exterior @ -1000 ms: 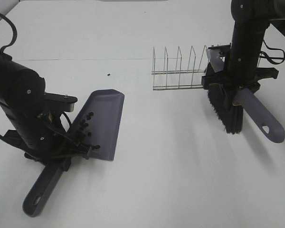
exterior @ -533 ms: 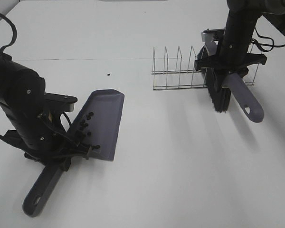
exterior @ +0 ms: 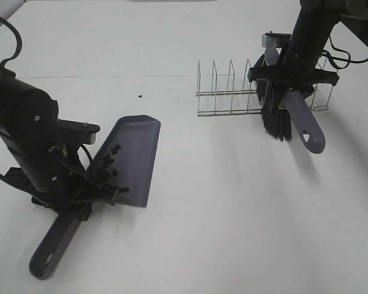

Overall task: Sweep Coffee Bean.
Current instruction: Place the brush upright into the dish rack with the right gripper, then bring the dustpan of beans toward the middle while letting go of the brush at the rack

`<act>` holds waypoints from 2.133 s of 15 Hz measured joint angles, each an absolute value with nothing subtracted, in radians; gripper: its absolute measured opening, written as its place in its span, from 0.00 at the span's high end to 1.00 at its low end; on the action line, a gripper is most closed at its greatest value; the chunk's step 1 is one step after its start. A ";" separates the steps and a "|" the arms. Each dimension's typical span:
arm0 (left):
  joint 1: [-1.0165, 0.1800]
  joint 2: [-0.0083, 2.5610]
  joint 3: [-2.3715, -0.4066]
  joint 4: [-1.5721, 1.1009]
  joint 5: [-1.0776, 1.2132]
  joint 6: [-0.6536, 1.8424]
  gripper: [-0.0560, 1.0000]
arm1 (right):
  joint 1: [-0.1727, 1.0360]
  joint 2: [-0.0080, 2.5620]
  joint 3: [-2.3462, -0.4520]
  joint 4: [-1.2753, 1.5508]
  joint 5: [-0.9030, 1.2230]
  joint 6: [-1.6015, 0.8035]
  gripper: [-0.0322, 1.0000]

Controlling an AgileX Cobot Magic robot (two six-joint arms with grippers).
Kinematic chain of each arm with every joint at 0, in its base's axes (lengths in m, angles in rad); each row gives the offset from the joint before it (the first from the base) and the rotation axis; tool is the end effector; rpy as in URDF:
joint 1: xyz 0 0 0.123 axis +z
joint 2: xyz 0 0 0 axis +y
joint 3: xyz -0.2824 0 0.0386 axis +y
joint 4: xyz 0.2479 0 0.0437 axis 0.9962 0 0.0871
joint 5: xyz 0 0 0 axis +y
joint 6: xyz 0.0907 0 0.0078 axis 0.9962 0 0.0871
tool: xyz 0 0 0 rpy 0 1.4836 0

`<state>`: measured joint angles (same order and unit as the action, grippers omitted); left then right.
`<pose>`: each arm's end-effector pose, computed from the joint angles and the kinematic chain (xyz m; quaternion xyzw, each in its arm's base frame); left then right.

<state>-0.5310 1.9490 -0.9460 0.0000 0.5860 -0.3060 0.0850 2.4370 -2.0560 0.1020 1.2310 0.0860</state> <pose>0.2729 -0.1603 0.0949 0.1122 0.9931 -0.0140 0.0315 0.4882 0.0504 0.1344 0.0164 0.9984 0.0502 0.0187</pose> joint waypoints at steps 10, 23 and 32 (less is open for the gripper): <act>-0.531 1.949 -0.946 0.000 0.586 -0.306 0.65 | 0.082 2.438 -2.056 0.137 1.232 0.072 0.58; -0.531 1.949 -0.946 -0.031 0.587 -0.308 0.65 | 0.082 2.362 -2.182 0.137 1.233 0.071 0.45; -0.531 1.949 -0.946 -0.053 0.584 -0.309 0.65 | 0.082 2.281 -2.184 0.136 1.227 0.074 0.45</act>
